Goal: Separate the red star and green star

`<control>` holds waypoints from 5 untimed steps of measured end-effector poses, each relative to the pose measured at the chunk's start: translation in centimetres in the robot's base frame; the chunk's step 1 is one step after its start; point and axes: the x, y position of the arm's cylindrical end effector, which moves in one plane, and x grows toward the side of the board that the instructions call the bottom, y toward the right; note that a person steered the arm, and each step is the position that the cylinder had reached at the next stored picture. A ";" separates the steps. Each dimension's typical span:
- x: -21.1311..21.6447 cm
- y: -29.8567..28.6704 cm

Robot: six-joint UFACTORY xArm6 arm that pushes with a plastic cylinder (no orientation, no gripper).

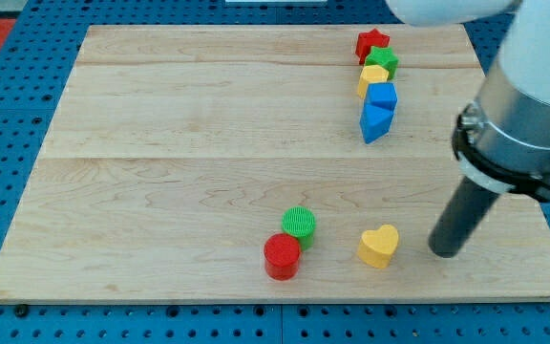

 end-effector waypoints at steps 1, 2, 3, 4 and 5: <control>0.9 -4.1; 2.3 -6.4; 2.4 -7.0; 2.7 -5.5; 2.7 -5.4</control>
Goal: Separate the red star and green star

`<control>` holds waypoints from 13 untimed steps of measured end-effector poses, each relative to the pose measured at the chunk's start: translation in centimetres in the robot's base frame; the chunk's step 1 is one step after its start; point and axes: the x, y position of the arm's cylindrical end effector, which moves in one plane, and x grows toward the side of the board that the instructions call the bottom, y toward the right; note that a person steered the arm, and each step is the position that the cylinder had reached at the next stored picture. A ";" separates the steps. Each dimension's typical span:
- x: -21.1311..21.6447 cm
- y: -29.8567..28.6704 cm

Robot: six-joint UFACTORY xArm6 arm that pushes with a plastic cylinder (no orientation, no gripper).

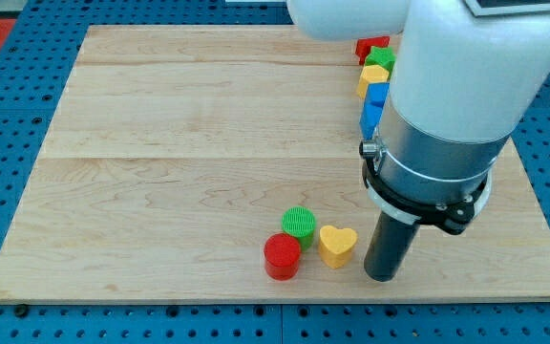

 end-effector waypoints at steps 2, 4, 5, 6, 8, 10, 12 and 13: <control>-1.7 8.0; -7.7 18.4; -14.3 21.2; -18.4 18.1; -23.3 17.5; -37.7 10.4; -35.3 5.8; -32.6 3.0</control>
